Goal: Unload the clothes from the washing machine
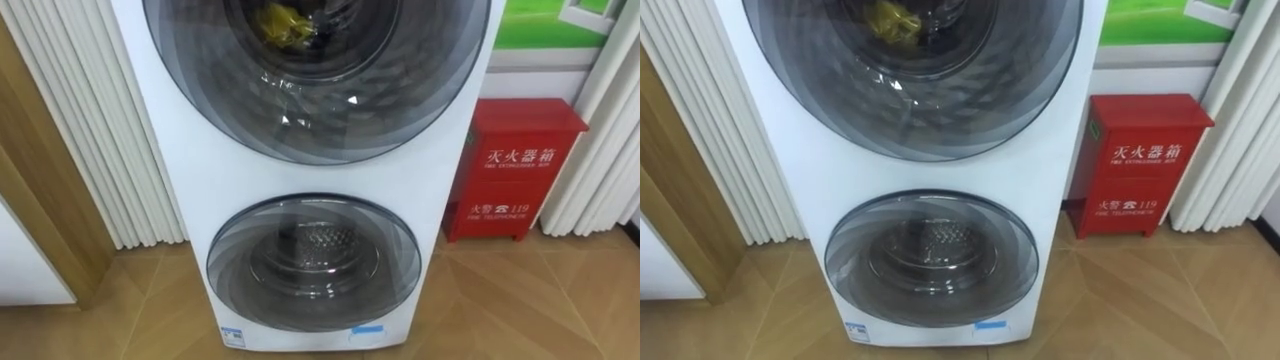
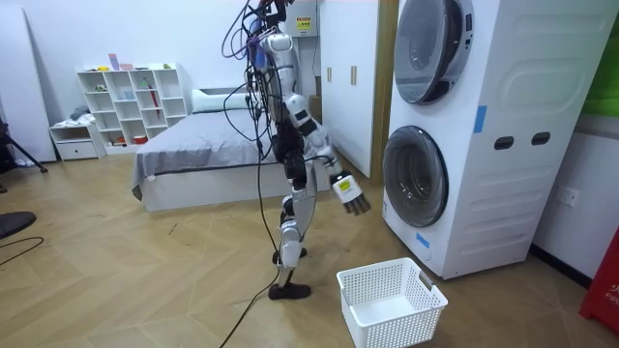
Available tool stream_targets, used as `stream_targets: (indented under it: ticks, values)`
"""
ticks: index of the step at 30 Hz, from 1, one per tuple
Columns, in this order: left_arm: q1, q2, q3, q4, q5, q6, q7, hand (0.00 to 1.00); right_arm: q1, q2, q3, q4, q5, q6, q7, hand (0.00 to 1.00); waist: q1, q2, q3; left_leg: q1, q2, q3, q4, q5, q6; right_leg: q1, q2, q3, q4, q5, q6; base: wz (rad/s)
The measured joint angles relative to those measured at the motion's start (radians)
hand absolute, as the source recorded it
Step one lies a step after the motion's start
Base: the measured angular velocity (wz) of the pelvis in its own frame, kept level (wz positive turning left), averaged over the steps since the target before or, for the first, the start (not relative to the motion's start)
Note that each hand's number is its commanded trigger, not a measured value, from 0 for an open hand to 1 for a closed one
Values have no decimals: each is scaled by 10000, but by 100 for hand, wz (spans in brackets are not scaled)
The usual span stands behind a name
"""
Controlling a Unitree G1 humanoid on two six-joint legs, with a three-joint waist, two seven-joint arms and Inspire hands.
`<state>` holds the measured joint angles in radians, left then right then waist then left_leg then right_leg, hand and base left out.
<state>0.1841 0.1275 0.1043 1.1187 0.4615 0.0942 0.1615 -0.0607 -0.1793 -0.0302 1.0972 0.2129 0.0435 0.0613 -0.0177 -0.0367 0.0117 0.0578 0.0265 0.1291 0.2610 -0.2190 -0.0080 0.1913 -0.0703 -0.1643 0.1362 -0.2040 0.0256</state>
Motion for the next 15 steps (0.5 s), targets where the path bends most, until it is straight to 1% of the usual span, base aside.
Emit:
stream_targets:
  ticks: [2, 3, 5, 7, 9, 10, 11, 12, 15]
  values:
    - [-3, 16, 20, 11, 7, -48, 0, 0, -685, -255, -43, -191, 299, 2, -66, 0, 66, -77, -37, -5, -20, -21, 1, 3, 3, 5, -9, -31, 6, 0, 0, 4]
    - [-2, 18, 47, 9, 7, -64, 1, 0, -828, -339, -46, -254, 355, 2, -71, 0, 116, -91, -45, -6, -24, -31, -1, 3, 4, 6, -13, -46, 6, 1, 0, 5]
    - [-6, 105, 241, -92, 59, -76, 1, 0, -1257, -561, -511, -649, 361, 6, -158, 0, 257, -174, -87, -92, -26, -117, 31, 5, 4, -8, -17, -209, 7, 0, 0, 13]
    - [-3, 198, 407, -138, 99, -65, 0, 0, -1635, -670, -784, -815, 339, 7, -296, 0, 274, -309, -84, -172, -32, -267, 71, 7, 1, -17, -15, -382, 36, 1, 1, 21]
    - [72, 215, 396, -221, 84, -38, -3, 0, -2200, -971, -796, -1062, 412, 12, -413, 0, 352, -347, -101, -241, -42, -318, 74, 7, 2, -27, -18, -453, 80, 3, 4, 10]
    - [68, 220, 398, -227, 85, -28, -3, 0, -2328, -1052, -800, -1132, 496, 12, -438, 0, 416, -345, -102, -246, -42, -329, 83, 7, 3, -29, -19, -476, 98, 3, 4, 8]
    - [31, 243, 402, -233, 91, 13, -3, 0, -2579, -1227, -801, -1241, 546, 14, -517, 0, 446, -346, -102, -275, -41, -395, 111, 7, 3, -42, -18, -575, 157, 4, 4, 13]
    - [30, 255, 465, -234, 112, 72, -2, 0, -2824, -1403, -807, -1312, 586, 14, -605, 0, 506, -375, -116, -274, -50, -449, 121, 7, 4, -24, -18, -578, 166, 4, 5, 14]
    - [75, 269, 709, -286, 112, 158, -3, 0, -3375, -1642, -825, -1325, 667, 15, -746, 0, 621, -444, -160, -268, -50, -496, 121, 8, 3, 7, -7, -594, 170, 4, 5, 6]
